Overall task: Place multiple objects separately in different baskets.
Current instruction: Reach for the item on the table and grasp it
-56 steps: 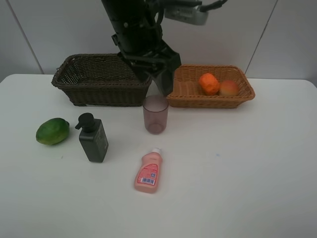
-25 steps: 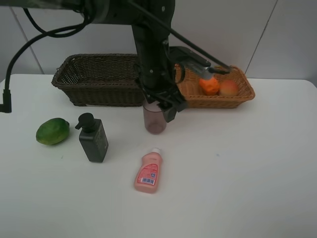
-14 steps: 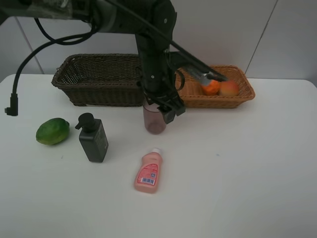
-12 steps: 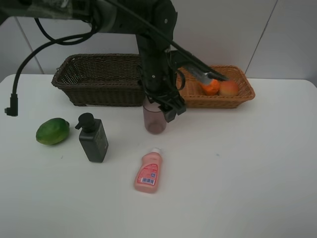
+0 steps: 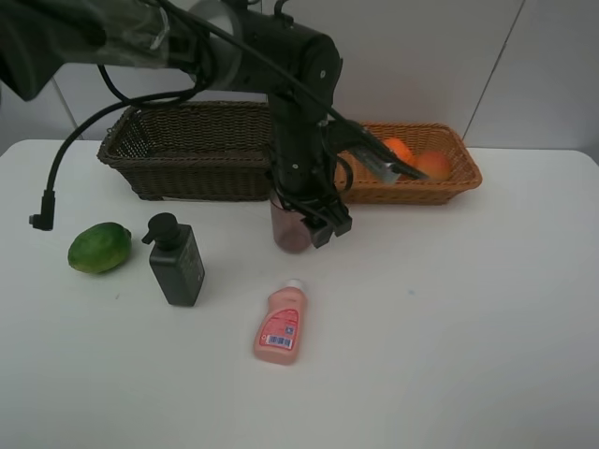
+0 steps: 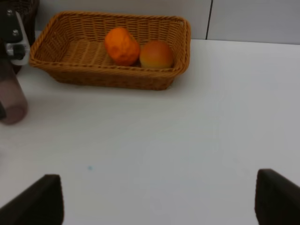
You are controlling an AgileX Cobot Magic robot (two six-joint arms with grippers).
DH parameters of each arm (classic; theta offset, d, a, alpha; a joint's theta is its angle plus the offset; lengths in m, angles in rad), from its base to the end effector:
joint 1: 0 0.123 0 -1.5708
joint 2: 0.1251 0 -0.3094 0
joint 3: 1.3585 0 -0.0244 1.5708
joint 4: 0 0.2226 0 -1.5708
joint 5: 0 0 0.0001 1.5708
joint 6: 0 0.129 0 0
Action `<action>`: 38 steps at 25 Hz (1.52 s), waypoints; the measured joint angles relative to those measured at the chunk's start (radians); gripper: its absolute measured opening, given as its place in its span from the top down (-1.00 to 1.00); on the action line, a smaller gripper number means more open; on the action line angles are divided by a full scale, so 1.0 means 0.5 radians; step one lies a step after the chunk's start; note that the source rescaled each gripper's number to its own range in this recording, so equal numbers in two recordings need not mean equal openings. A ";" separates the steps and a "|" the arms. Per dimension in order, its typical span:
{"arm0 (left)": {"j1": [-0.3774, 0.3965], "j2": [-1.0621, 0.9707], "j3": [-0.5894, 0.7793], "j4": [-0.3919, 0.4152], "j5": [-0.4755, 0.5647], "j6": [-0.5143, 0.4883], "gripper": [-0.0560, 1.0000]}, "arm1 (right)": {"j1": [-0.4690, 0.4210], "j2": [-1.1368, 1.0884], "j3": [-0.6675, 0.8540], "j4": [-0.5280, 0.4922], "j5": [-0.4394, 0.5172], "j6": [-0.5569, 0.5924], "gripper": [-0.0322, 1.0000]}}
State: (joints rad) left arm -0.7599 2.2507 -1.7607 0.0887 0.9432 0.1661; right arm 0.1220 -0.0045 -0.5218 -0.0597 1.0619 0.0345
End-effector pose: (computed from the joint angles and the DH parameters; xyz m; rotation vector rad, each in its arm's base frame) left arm 0.3443 -0.3144 0.1472 1.3539 2.5692 0.0120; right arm -0.0221 -0.0095 0.2525 -0.0845 2.0161 0.0283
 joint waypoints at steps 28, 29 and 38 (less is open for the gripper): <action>-0.020 0.135 0.000 0.035 -0.066 0.000 -0.79 | 0.000 0.000 0.000 0.000 0.000 0.000 -0.35; -0.020 0.135 0.000 0.035 -0.066 0.000 -0.76 | 0.000 0.000 0.000 0.000 0.000 0.000 -0.35; -0.020 0.135 0.000 0.035 -0.066 0.000 -0.23 | 0.000 0.000 0.000 0.000 0.000 0.000 -0.35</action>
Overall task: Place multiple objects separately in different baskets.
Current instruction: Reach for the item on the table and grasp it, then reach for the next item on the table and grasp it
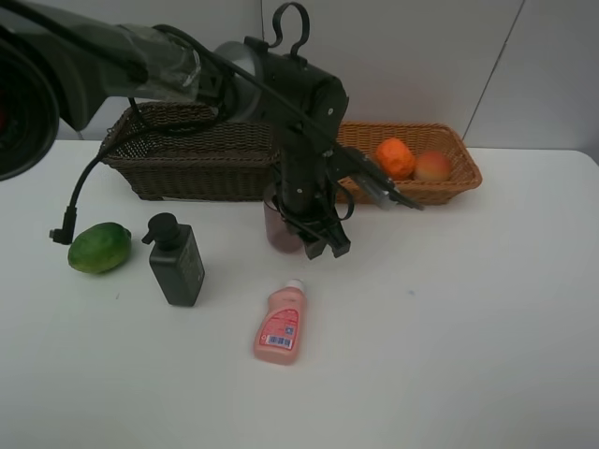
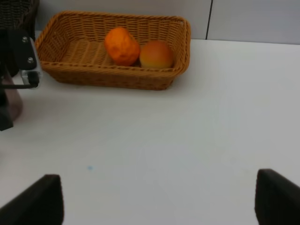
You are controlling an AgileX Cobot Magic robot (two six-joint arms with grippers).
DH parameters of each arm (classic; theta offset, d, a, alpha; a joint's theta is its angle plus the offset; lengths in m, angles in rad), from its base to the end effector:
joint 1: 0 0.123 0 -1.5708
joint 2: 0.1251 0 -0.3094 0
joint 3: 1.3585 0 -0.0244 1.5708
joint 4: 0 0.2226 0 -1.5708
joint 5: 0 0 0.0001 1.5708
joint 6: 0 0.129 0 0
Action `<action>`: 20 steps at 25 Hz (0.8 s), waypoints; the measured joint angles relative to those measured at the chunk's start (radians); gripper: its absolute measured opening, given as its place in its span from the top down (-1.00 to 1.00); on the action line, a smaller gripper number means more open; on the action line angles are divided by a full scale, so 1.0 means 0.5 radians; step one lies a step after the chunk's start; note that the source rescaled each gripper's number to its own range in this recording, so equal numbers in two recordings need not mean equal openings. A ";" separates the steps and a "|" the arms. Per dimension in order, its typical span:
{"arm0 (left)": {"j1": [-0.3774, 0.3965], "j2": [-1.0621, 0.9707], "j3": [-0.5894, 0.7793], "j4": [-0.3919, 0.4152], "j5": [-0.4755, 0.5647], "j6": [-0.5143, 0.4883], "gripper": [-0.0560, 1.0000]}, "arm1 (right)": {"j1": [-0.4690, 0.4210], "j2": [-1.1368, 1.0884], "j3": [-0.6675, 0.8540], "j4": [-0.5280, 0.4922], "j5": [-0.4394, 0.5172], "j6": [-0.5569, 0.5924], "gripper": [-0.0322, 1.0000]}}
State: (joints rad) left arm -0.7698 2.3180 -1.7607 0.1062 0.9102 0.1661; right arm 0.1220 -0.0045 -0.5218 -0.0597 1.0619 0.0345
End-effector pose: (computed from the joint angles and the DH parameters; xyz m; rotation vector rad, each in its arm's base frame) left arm 0.3457 -0.3201 0.1167 1.3972 2.5787 0.0429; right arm -0.0221 -0.0095 0.2525 -0.0845 2.0161 0.0283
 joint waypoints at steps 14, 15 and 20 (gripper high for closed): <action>0.000 0.002 -0.205 0.000 0.116 0.000 0.89 | 0.000 0.000 0.000 0.000 0.000 0.000 -0.35; 0.000 0.002 -0.205 0.000 0.144 0.000 0.89 | 0.000 0.000 0.000 0.000 0.000 0.000 -0.35; 0.000 0.020 -0.212 0.009 0.218 0.002 0.89 | 0.000 0.000 0.000 0.000 0.000 0.000 -0.35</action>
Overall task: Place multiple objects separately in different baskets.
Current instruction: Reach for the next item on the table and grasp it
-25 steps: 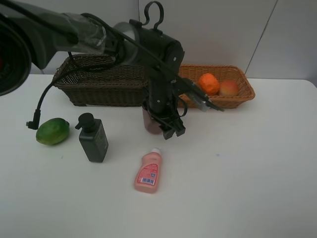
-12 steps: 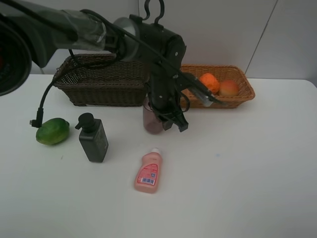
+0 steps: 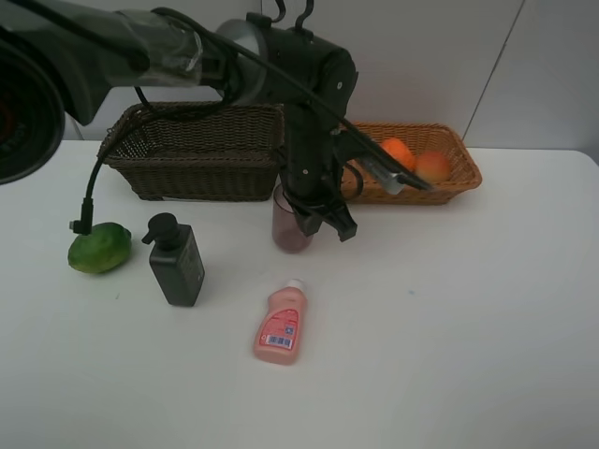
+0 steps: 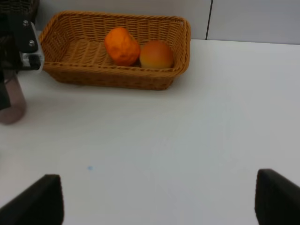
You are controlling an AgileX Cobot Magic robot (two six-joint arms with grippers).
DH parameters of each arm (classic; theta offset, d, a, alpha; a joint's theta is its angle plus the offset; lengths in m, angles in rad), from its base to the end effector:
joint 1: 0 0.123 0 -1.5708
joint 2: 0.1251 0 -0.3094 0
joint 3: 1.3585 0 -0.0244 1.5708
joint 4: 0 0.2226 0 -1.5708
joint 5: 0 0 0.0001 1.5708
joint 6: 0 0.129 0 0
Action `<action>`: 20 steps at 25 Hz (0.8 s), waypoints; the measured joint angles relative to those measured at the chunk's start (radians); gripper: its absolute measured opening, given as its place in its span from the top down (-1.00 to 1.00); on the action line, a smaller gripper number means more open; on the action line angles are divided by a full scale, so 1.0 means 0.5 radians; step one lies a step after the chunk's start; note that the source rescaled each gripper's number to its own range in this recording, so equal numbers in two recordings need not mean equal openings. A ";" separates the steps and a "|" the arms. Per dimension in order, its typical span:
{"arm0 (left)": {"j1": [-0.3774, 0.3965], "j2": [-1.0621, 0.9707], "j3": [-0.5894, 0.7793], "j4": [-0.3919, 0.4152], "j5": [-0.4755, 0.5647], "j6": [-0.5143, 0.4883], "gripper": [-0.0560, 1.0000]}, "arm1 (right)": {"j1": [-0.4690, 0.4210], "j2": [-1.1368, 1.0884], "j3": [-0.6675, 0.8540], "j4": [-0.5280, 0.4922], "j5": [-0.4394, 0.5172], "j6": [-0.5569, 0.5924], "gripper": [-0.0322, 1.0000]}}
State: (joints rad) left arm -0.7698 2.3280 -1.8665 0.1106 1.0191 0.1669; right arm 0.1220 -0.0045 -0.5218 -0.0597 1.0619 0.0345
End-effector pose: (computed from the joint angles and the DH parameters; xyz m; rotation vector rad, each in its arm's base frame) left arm 0.3516 -0.3239 0.1345 1.3930 2.5917 0.0620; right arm -0.0221 -0.0095 0.2525 -0.0845 2.0161 0.0283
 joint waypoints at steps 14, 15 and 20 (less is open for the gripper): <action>0.000 0.001 0.000 0.006 0.000 0.000 0.89 | 0.000 0.000 0.000 0.000 0.000 0.000 -0.35; 0.000 0.001 0.000 0.006 0.000 0.000 0.89 | 0.000 0.000 0.000 0.000 0.000 0.000 -0.35; 0.000 0.001 0.000 0.006 0.000 -0.002 0.89 | 0.000 0.000 0.000 0.000 0.000 0.000 -0.35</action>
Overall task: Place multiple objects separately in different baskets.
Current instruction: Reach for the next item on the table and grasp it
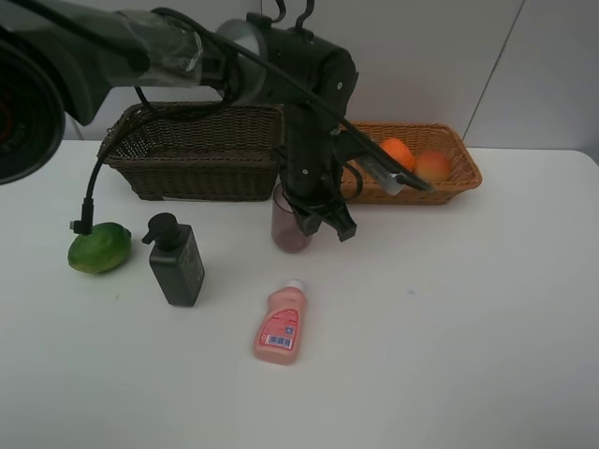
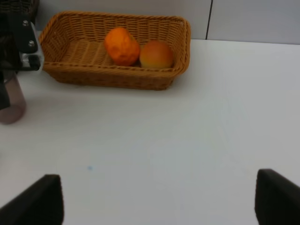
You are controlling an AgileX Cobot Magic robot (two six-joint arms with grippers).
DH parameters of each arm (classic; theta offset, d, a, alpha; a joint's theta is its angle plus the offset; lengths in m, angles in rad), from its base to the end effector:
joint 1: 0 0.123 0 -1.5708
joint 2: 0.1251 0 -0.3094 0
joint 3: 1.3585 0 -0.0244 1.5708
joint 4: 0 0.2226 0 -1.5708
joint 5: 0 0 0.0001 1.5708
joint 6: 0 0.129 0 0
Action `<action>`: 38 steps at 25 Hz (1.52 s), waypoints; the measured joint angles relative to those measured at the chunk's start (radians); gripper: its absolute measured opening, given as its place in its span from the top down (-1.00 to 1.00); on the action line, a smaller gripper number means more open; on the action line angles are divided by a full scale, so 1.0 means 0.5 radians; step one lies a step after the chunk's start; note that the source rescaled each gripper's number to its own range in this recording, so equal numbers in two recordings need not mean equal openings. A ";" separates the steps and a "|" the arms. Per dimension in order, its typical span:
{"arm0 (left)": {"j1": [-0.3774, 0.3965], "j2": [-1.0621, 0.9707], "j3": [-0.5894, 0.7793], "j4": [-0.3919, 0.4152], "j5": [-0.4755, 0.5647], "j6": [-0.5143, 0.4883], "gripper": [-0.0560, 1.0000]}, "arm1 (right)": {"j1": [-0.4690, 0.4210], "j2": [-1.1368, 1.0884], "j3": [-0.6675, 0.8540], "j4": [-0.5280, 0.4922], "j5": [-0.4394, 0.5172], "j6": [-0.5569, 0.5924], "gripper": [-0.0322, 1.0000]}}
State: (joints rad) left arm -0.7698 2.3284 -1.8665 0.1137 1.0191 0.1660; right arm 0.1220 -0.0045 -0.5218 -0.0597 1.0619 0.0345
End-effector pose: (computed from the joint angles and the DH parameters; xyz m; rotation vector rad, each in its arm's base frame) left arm 0.3519 -0.3237 0.1344 1.3934 2.5909 0.0659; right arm -0.0221 -0.0095 0.2525 -0.0845 2.0161 0.0283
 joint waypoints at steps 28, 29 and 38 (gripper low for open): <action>-0.053 -0.119 -0.542 -0.069 0.351 -0.035 0.89 | 0.000 0.000 0.000 0.000 0.000 0.000 -0.35; -0.038 -0.128 -0.542 -0.071 0.351 -0.035 0.89 | 0.000 0.000 0.000 0.000 0.000 0.000 -0.35; 0.244 -0.288 -0.542 -0.067 0.351 -0.035 0.89 | 0.000 0.000 0.000 0.000 0.000 0.000 -0.35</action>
State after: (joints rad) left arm -0.6479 2.1843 -2.1376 0.0801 1.1946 0.1487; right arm 0.1220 -0.0045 -0.5218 -0.0597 1.0619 0.0345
